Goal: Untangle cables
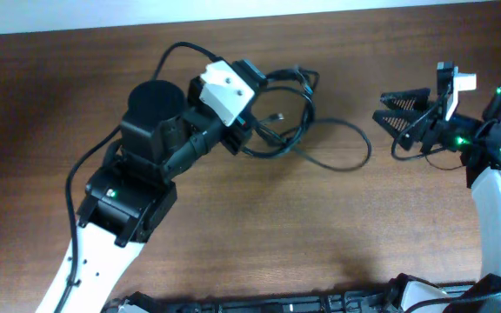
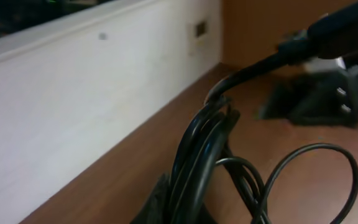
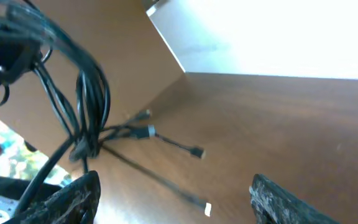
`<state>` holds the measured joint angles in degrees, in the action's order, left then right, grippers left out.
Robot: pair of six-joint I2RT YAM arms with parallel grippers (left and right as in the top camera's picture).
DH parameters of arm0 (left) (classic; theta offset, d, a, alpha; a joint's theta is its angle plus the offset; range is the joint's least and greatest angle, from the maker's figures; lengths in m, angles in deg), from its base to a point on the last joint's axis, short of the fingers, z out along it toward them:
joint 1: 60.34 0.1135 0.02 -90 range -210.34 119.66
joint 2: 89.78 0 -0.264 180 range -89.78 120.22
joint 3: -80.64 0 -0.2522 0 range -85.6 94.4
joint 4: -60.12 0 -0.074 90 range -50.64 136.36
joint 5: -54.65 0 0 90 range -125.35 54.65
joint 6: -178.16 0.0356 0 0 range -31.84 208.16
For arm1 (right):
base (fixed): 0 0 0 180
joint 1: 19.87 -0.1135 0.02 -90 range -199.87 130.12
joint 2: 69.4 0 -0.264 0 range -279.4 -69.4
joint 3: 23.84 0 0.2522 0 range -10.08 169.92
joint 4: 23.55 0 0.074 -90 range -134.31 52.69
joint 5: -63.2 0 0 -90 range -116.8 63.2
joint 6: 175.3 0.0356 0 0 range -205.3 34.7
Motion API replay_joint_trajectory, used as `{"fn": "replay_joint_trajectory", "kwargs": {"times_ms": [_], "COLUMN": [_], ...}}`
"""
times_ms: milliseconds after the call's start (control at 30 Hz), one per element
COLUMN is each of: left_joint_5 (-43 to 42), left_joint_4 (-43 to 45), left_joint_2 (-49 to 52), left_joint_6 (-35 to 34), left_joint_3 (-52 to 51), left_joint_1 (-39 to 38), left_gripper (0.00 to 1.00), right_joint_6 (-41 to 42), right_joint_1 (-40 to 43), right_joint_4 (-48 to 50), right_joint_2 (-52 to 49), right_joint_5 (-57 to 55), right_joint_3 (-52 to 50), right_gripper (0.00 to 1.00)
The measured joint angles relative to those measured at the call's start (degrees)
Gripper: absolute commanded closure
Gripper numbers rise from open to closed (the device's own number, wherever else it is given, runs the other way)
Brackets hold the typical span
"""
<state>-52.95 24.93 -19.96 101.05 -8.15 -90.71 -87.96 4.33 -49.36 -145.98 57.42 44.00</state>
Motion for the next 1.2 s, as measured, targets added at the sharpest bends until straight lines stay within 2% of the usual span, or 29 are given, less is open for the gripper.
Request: {"fn": "replay_joint_trajectory", "kwargs": {"times_ms": [100, 200, 333, 367, 433, 533, 700, 867, 1000, 1200], "left_joint_5": [-2.6, -3.5, -4.1, -4.1, -3.7, -2.4, -1.0, -0.8, -0.8, -0.8], "left_joint_4": [0.2, 1.0, 1.6, 1.8, 1.9, 1.9, 1.9, 1.9, 2.0, 2.0], "left_joint_2": [1.9, 3.7, 4.5, 4.5, 4.5, 4.5, 4.5, 4.5, 4.5, 4.5], "left_joint_6": [1.1, 1.3, 1.5, 1.5, 1.4, 0.7, -0.1, -0.5, -0.7, -1.2], "left_joint_3": [0.0, 0.0, 0.0, 0.0, 0.0, 0.0, 0.0, 0.0, 0.0, 0.0], "left_joint_1": [-0.3, -1.3, -2.5, -2.5, -2.5, -2.5, -2.5, -2.5, -2.5, -2.5], "left_gripper": [1.00, 1.00, 1.00, 1.00, 1.00, 1.00, 1.00, 1.00, 1.00, 1.00], "right_joint_6": [7.0, 17.8, 35.9, 44.5, 53.1, 63.6, 74.6, 76.8, 67.6, 43.5], "right_joint_1": [0.0, 0.0, -1.6, -2.9, -4.5, -5.7, -6.3, -6.3, -6.3, -7.9], "right_joint_4": [7.0, 18.0, 43.9, 54.2, 61.2, 63.4, 63.3, 59.4, 40.5, 4.3], "right_joint_2": [0.0, 0.0, -0.1, 0.0, 0.2, 0.3, 0.3, 0.3, 0.5, 0.0], "right_joint_5": [0.5, 0.8, 0.7, 0.5, 0.4, 0.3, -0.3, -7.3, -19.2, -41.8], "right_joint_3": [0.0, -0.1, -0.6, -0.2, 0.4, 2.1, 2.5, 2.6, 3.9, 8.9], "right_gripper": [0.24, 0.22, 0.20, 0.20, 0.20, 0.20, 0.20, 0.20, 0.19, 0.10]}}
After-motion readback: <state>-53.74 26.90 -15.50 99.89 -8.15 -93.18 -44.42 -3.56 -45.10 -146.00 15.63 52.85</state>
